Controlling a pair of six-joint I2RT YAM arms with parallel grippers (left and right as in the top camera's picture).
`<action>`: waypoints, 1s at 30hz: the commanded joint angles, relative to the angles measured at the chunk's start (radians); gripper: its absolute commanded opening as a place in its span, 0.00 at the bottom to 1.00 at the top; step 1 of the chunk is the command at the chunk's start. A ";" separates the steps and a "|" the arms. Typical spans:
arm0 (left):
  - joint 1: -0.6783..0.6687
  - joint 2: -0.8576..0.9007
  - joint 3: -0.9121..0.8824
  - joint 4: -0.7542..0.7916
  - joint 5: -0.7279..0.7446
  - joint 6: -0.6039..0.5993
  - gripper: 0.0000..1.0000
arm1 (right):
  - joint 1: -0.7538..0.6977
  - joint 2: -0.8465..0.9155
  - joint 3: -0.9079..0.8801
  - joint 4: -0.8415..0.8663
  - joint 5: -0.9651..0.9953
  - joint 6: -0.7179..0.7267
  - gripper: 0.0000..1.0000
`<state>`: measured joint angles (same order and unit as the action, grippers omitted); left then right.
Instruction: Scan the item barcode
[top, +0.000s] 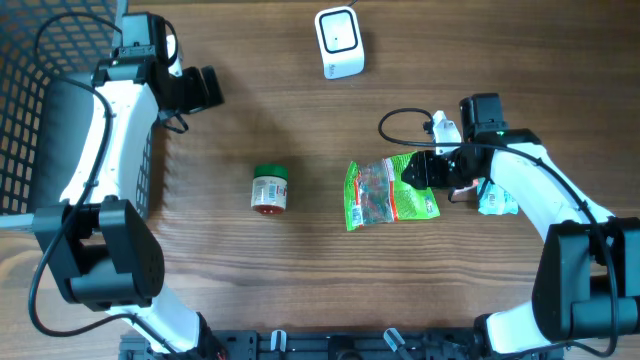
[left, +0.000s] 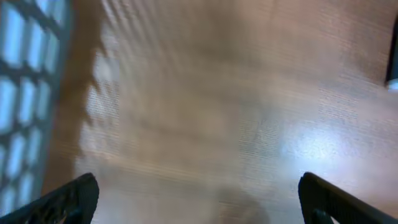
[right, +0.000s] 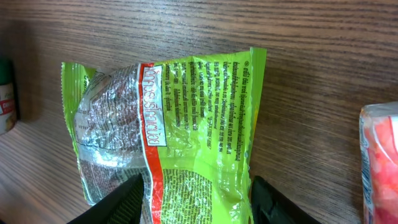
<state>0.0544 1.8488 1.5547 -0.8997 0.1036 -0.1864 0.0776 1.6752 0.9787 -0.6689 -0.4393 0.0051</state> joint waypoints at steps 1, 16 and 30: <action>0.002 -0.014 0.008 -0.073 0.284 -0.010 1.00 | 0.003 -0.009 -0.011 0.000 0.012 -0.002 0.56; -0.449 -0.008 -0.032 0.032 0.327 -0.113 0.56 | 0.003 -0.009 -0.012 -0.040 -0.034 0.025 0.56; -0.692 0.252 -0.204 0.188 0.243 -0.324 0.04 | 0.003 0.018 -0.180 0.085 -0.139 0.133 0.56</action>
<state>-0.6312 2.0445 1.3586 -0.7139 0.3702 -0.4847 0.0776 1.6791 0.8516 -0.6273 -0.5507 0.0845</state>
